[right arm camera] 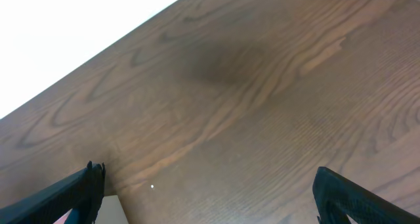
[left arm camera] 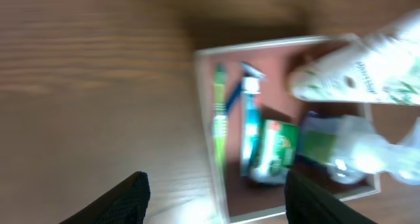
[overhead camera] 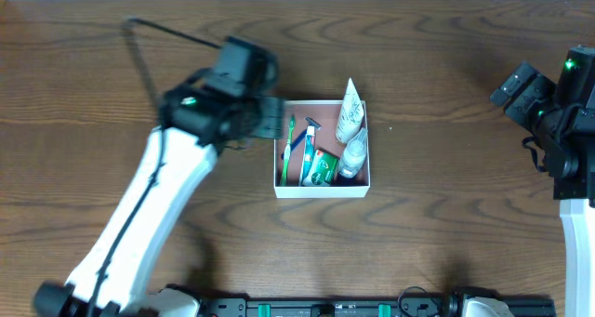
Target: Pack container
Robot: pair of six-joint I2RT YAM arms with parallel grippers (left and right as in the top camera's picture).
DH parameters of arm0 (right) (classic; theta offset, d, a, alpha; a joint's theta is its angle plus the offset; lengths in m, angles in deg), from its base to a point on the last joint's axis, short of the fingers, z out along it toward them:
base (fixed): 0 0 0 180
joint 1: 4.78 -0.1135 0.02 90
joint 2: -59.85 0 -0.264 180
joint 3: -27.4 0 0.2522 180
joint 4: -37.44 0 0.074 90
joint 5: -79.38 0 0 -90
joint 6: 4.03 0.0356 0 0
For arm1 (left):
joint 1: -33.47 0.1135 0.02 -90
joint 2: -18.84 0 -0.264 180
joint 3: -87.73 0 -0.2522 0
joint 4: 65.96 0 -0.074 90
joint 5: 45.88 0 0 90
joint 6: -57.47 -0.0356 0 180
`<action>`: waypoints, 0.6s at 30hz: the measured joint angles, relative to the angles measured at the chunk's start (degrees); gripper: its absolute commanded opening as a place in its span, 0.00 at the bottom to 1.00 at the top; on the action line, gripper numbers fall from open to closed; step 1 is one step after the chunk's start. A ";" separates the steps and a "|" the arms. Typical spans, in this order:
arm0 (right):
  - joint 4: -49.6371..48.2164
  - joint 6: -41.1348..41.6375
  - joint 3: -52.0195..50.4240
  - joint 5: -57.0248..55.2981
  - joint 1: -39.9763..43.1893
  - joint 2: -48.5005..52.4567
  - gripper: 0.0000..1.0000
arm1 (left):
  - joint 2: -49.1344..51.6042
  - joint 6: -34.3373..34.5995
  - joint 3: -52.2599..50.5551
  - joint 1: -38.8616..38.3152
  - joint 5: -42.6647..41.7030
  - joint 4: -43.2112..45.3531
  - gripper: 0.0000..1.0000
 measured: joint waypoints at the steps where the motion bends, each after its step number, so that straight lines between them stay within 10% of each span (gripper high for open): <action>1: 0.00 0.00 -0.02 0.00 0.00 0.00 0.99 | -1.53 -0.09 0.00 1.11 1.36 -0.37 0.71; 4: 0.00 0.00 -0.02 0.00 0.00 0.00 0.99 | -6.54 -1.86 0.00 3.72 4.94 0.26 0.98; 18: 0.00 0.00 -0.02 0.00 0.00 0.00 0.99 | -21.16 -5.07 0.07 4.61 10.69 1.01 0.98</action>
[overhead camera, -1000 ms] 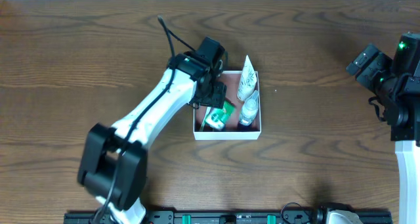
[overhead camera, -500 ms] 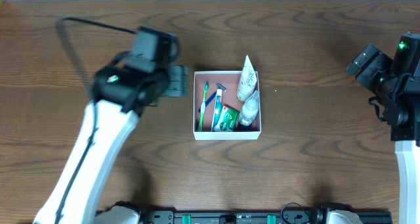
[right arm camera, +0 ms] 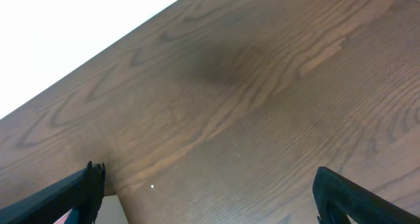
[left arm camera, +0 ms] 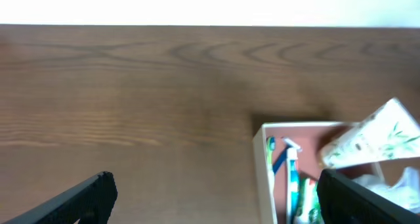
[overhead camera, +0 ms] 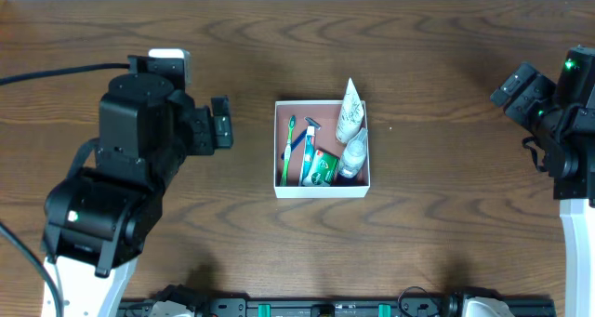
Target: Pack container
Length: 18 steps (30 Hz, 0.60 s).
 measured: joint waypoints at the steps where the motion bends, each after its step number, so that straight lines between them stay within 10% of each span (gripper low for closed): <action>1: 0.00 0.00 0.00 0.00 0.00 0.00 0.99 | -0.33 -0.20 0.00 0.00 0.50 -0.94 0.98; 18: -0.04 0.00 0.00 0.00 0.00 0.00 0.99 | -20.31 -0.59 -14.97 11.23 5.07 -6.64 0.98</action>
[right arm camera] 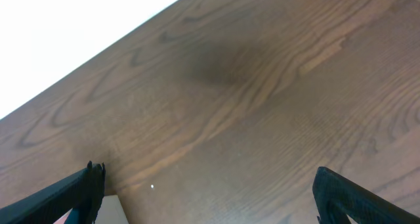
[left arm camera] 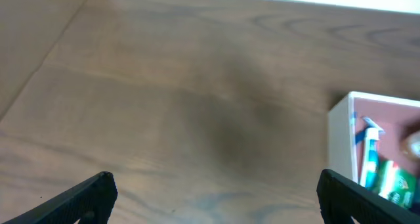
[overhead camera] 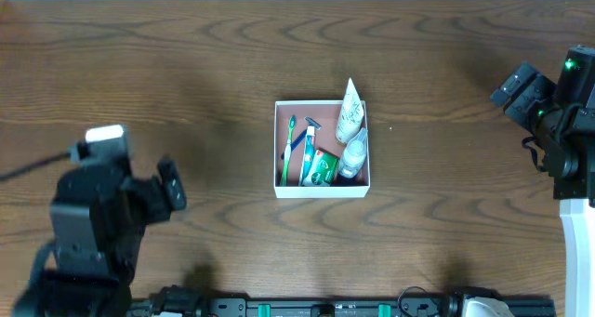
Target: Pack container
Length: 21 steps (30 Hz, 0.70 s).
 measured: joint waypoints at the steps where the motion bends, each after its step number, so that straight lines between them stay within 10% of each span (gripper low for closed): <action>1: 0.04 0.00 0.00 0.00 0.00 0.00 0.99 | -2.10 0.00 -3.39 1.60 -0.79 2.05 0.98; 21: 0.04 0.00 -0.04 0.00 0.00 0.00 0.99 | -32.20 0.00 -52.54 9.70 -11.65 21.09 0.98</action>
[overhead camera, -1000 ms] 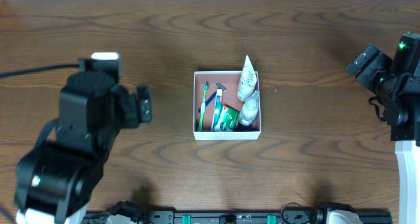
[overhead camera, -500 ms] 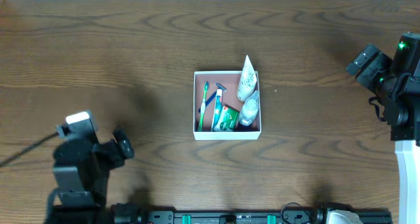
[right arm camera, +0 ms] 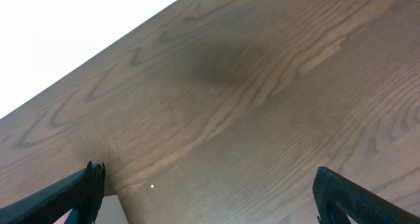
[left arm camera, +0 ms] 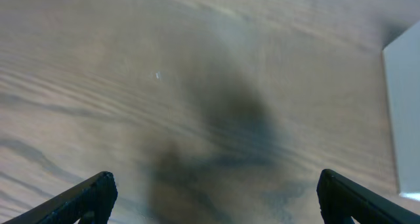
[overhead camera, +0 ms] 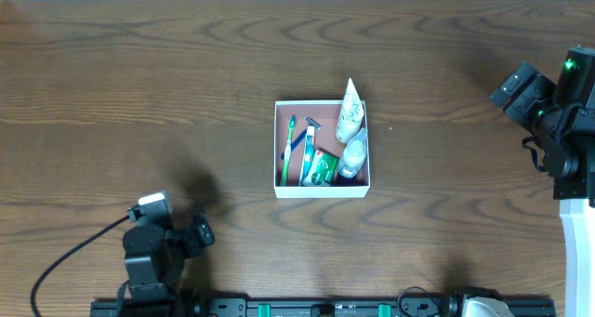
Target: Pack container
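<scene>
The white box (overhead camera: 321, 191) with a pinkish floor sits mid-table. Inside lie a green toothbrush (overhead camera: 288, 150), a blue razor (overhead camera: 308, 150), a green packet (overhead camera: 323, 168), a clear bottle (overhead camera: 353, 155) and a white tube (overhead camera: 350, 111) leaning on the back right corner. My left gripper (overhead camera: 191, 238) is folded back near the front left edge, open and empty; in its wrist view the left gripper (left arm camera: 213, 201) faces bare wood, with the box wall (left arm camera: 401, 112) at the right edge. Far to the right, my right gripper (overhead camera: 517, 86) is open and empty.
Dark wood table (overhead camera: 167, 85) all round the box. The arms' base rail (overhead camera: 307, 308) runs along the front edge. A black cable (overhead camera: 74, 261) trails from the left arm. The table's back edge (right arm camera: 98, 53) shows in the right wrist view.
My left arm has drawn back toward the front edge and sits lower and more folded. Its wrist view now shows only the box's wall at the right. The right arm has not moved.
My left gripper was open right beside the box's left wall, looking down on the packed items. Then it stood further left, then down at the front left, and now folded at the front edge. The box contents and the right arm stayed unchanged.
</scene>
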Robot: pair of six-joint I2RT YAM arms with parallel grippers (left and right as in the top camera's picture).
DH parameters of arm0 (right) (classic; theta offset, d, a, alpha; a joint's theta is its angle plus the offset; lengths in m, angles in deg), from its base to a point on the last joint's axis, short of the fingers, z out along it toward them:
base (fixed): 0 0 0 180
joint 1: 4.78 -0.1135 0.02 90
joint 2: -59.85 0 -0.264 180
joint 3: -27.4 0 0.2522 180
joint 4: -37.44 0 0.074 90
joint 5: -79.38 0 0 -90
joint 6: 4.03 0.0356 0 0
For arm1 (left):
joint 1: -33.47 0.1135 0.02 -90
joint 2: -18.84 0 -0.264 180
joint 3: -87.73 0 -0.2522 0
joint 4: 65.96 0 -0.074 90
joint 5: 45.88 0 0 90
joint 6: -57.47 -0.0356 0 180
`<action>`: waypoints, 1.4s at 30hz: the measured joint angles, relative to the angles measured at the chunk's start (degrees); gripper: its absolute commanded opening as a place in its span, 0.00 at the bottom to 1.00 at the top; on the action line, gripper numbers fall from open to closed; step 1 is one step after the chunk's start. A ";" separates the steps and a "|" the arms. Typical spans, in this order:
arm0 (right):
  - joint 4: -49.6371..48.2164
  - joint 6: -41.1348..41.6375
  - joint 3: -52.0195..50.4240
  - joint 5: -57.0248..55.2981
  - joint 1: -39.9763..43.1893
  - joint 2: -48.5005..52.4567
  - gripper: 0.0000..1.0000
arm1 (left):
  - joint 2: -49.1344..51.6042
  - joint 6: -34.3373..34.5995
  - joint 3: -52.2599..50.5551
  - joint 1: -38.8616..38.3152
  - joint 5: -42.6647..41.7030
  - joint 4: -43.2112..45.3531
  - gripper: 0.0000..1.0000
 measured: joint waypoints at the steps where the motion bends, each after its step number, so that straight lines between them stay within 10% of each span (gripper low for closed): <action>1: 0.00 0.00 0.00 0.00 0.00 0.00 0.99 | -0.74 0.00 -1.09 0.00 -0.24 0.02 0.98; 42: 0.37 -0.02 0.00 -0.02 0.00 0.00 0.99 | -6.91 0.00 -6.86 0.00 -1.20 0.68 0.98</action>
